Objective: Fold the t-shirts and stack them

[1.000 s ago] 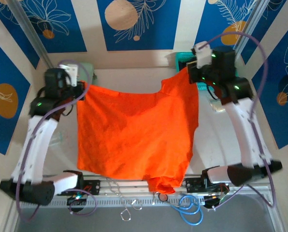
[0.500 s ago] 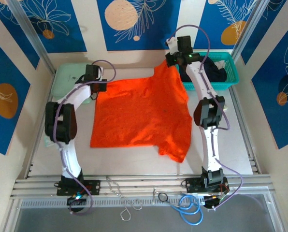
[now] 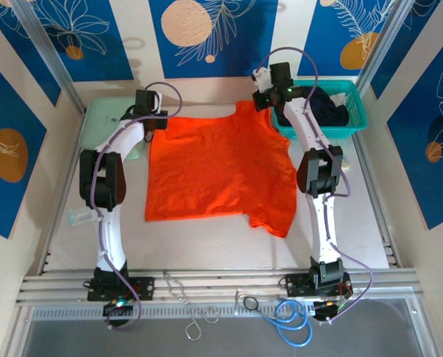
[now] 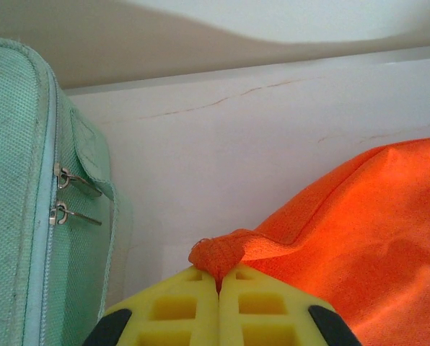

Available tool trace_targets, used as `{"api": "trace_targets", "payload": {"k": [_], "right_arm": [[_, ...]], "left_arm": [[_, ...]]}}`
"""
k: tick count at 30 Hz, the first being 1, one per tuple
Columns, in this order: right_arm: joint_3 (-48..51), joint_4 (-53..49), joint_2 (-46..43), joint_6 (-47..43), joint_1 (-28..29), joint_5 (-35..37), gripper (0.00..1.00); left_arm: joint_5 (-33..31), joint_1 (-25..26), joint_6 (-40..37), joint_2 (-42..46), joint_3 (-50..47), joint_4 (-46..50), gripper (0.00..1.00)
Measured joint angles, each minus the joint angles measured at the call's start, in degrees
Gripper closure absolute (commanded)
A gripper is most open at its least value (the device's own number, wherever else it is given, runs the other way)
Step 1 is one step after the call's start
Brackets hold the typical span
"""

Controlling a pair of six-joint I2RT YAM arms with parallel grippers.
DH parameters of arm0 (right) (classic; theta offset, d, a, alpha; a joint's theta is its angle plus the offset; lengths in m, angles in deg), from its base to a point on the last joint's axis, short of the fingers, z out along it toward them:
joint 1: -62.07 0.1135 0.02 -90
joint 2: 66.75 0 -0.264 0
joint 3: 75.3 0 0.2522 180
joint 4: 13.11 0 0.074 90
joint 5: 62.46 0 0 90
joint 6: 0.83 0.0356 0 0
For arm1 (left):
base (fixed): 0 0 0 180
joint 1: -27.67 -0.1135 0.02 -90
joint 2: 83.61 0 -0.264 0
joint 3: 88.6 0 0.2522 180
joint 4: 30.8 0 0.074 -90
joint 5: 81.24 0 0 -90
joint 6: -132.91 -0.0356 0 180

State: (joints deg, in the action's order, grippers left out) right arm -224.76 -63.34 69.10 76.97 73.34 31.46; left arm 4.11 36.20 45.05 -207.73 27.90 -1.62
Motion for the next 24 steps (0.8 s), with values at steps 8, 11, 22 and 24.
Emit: {"api": "trace_targets", "payload": {"k": [8, 11, 22, 24], "right_arm": [[20.44, 7.48, -14.53, 0.96, -0.87, -2.49, 1.0], [25.57, 9.84, -18.34, 1.99, -1.57, -3.69, 1.0], [40.04, 16.35, -25.44, 5.51, -3.39, -6.56, 1.0], [42.42, 16.98, -26.38, 6.23, -3.65, -6.78, 1.0]], "left_arm": [[-0.9, -0.13, -2.49, 0.2, -4.7, -0.2, 1.0], [-1.44, -0.26, -3.02, 0.55, -6.69, -0.55, 1.0], [-2.99, -0.79, -4.46, 5.4, -11.89, -3.61, 1.0], [-3.19, -0.9, -5.03, 6.08, -12.24, -4.02, 1.0]]}}
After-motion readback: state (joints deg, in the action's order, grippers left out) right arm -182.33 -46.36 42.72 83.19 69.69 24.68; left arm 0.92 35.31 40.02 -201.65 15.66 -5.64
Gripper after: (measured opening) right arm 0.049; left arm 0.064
